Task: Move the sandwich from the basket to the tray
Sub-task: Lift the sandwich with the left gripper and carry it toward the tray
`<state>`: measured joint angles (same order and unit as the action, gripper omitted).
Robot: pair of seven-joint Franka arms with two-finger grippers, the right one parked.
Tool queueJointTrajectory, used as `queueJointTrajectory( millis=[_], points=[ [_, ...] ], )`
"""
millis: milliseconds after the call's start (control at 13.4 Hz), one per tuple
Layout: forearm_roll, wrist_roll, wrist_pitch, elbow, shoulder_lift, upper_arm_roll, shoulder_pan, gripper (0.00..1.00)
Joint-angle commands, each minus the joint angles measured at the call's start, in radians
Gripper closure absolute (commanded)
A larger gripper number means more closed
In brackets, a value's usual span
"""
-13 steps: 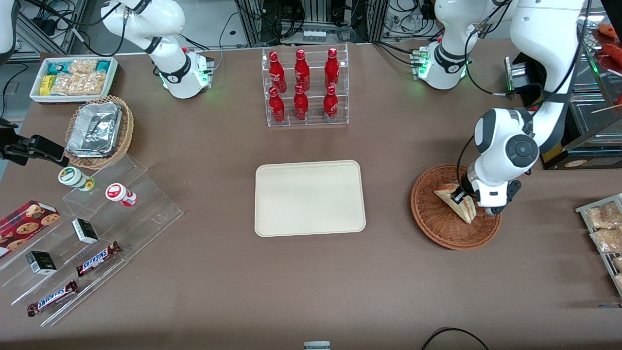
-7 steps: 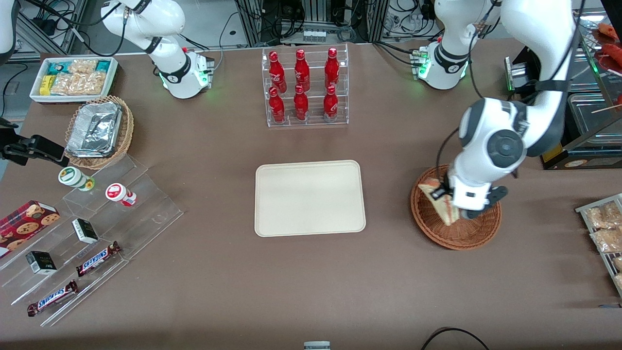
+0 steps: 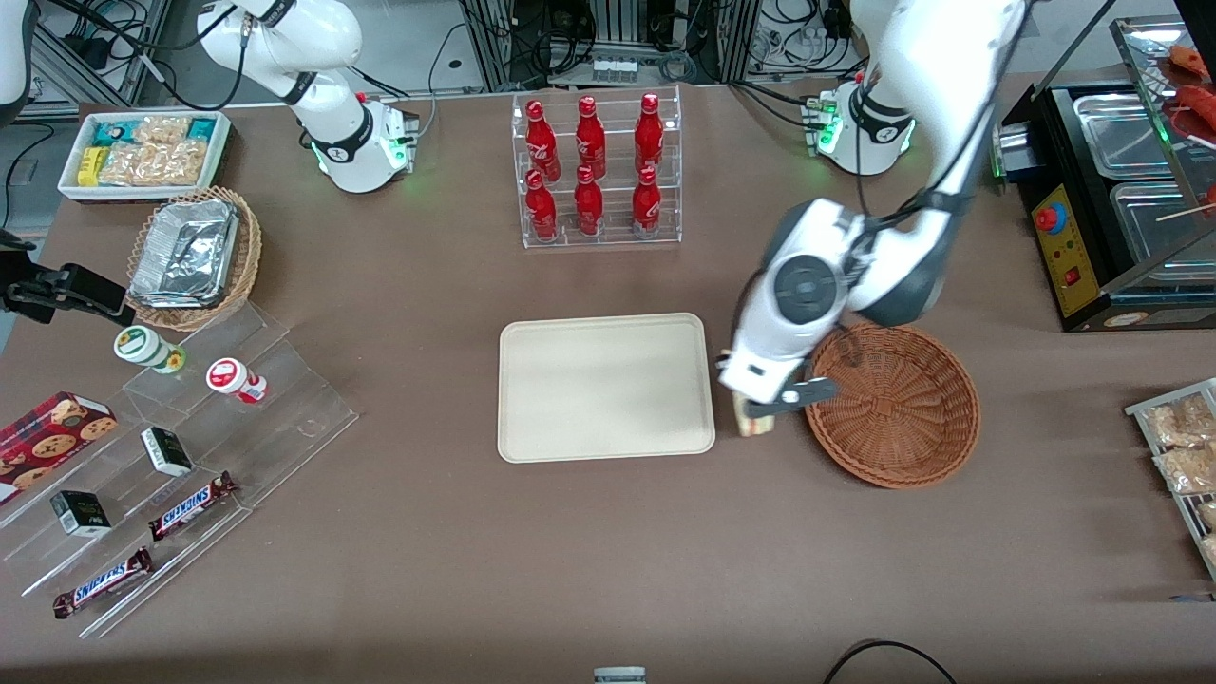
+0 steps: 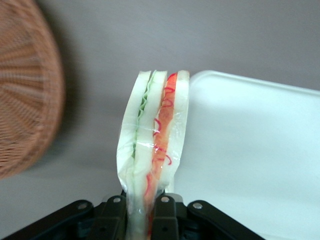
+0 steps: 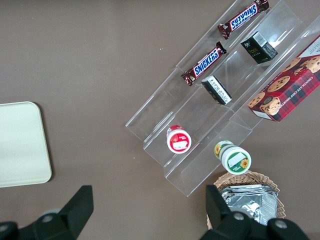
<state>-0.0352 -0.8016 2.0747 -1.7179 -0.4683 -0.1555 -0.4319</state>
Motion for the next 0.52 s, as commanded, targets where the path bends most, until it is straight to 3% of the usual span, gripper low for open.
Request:
queueJointTrajectory(
  millis=[0, 449],
  points=[
    [-0.006, -0.074, -0.042, 0.180, -0.142, 0.014, -0.111, 1.00],
    [-0.002, -0.214, -0.093, 0.461, -0.361, 0.014, -0.252, 1.00]
  ],
)
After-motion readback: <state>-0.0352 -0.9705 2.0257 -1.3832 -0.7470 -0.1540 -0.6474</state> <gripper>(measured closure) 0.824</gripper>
